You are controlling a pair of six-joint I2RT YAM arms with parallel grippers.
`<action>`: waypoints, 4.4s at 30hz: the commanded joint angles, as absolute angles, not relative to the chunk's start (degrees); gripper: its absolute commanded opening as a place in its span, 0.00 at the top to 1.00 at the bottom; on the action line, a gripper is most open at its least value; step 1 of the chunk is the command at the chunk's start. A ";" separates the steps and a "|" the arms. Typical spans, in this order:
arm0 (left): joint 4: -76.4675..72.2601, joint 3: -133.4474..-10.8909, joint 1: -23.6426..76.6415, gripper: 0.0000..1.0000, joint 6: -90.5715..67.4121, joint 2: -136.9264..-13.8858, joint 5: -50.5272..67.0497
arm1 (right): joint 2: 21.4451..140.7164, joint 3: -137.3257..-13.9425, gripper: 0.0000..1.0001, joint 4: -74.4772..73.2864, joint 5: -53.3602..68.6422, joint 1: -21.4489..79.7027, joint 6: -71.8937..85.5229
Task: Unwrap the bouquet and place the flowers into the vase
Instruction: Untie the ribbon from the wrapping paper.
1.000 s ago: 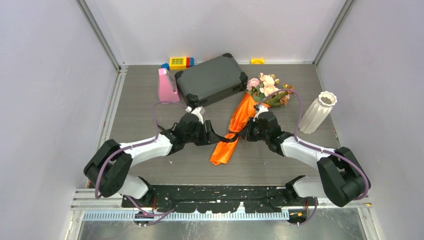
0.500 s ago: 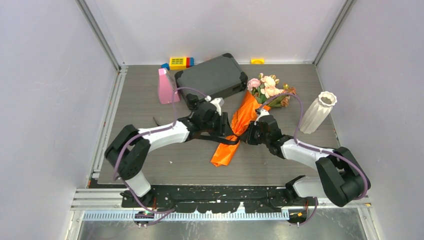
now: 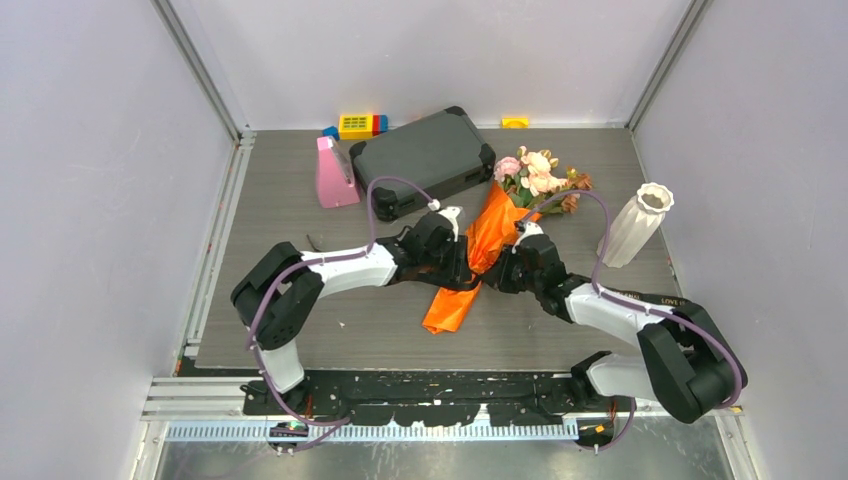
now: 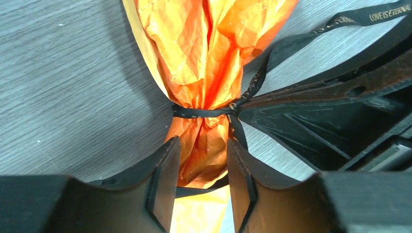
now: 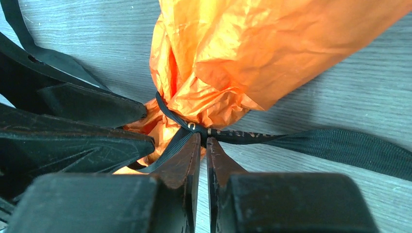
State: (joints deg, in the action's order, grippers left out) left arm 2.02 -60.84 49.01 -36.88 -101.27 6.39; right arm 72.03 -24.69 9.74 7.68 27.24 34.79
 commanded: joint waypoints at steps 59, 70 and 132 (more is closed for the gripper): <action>-4.22 -56.13 47.34 1.00 -40.64 -104.12 7.16 | 69.97 -20.90 0.91 17.08 1.63 27.51 43.61; -5.51 -54.32 46.20 1.00 -41.64 -103.61 7.41 | 67.64 -19.04 1.00 9.99 -1.24 27.51 45.36; 5.71 -71.79 53.96 0.77 6.45 -107.72 9.39 | 65.04 -19.53 1.00 9.14 3.22 27.49 44.44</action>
